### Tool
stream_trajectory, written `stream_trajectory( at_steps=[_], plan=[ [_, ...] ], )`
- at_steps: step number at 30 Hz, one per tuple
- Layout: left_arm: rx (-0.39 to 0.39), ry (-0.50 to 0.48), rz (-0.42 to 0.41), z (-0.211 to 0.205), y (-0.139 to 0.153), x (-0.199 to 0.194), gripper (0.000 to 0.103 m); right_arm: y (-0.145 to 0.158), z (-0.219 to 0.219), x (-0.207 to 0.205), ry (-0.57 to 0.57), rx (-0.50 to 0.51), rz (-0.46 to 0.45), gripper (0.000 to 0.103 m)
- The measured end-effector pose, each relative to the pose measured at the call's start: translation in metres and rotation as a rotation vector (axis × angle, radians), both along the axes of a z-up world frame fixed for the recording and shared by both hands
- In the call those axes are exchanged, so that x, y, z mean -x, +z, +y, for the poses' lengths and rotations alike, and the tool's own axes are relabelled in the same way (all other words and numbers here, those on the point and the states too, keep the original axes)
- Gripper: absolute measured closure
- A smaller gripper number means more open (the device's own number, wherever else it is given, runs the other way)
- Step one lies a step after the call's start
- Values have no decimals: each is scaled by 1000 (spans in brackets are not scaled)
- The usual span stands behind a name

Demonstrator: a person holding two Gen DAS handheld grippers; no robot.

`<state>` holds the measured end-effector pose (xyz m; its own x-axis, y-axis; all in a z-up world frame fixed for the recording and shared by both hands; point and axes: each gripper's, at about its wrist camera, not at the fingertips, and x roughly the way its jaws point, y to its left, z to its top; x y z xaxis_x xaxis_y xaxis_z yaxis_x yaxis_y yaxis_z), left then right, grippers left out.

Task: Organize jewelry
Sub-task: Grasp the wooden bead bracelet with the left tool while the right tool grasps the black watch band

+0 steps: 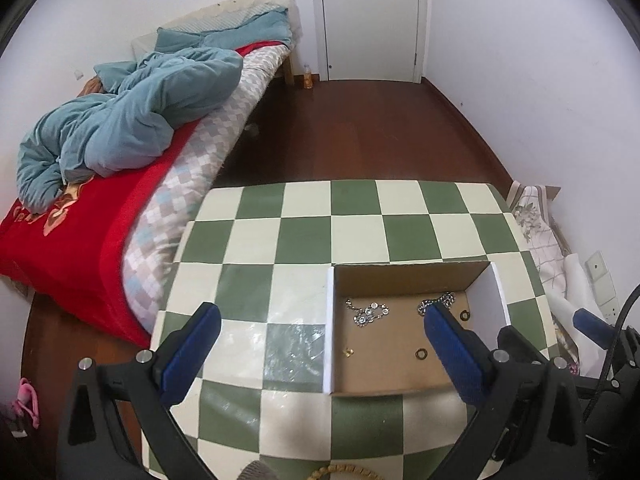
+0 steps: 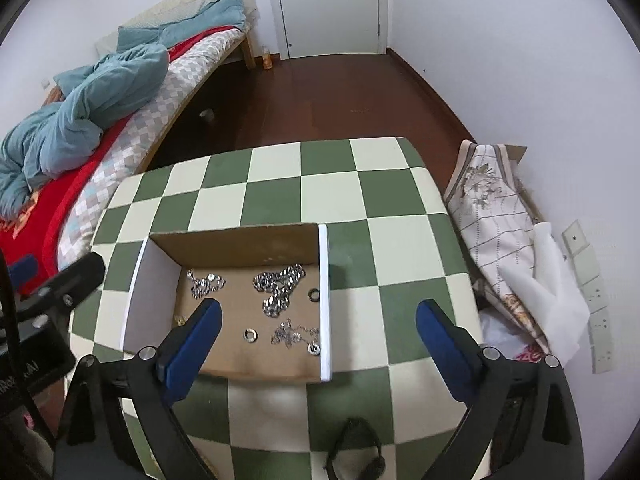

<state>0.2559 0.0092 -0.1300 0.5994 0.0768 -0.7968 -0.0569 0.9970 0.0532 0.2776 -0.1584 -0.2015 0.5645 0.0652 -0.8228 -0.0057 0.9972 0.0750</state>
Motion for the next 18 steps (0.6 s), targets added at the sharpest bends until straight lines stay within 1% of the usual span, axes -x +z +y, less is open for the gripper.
stream_trajectory(
  at_steps=[5, 8, 15, 18],
  plan=[
    [-19, 17, -28, 6, 18, 20, 0, 17, 2, 18, 5, 33, -24, 1],
    [-29, 26, -42, 10, 28, 36, 0, 33, 4, 33, 10, 57, -57, 1],
    [-35, 33, -69, 17, 48, 71, 0, 61, 2, 70, 15, 53, -104, 0],
    [-33, 40, -62, 21, 49, 87, 0, 65, -2, 86, 12, 38, -108, 0]
  ],
)
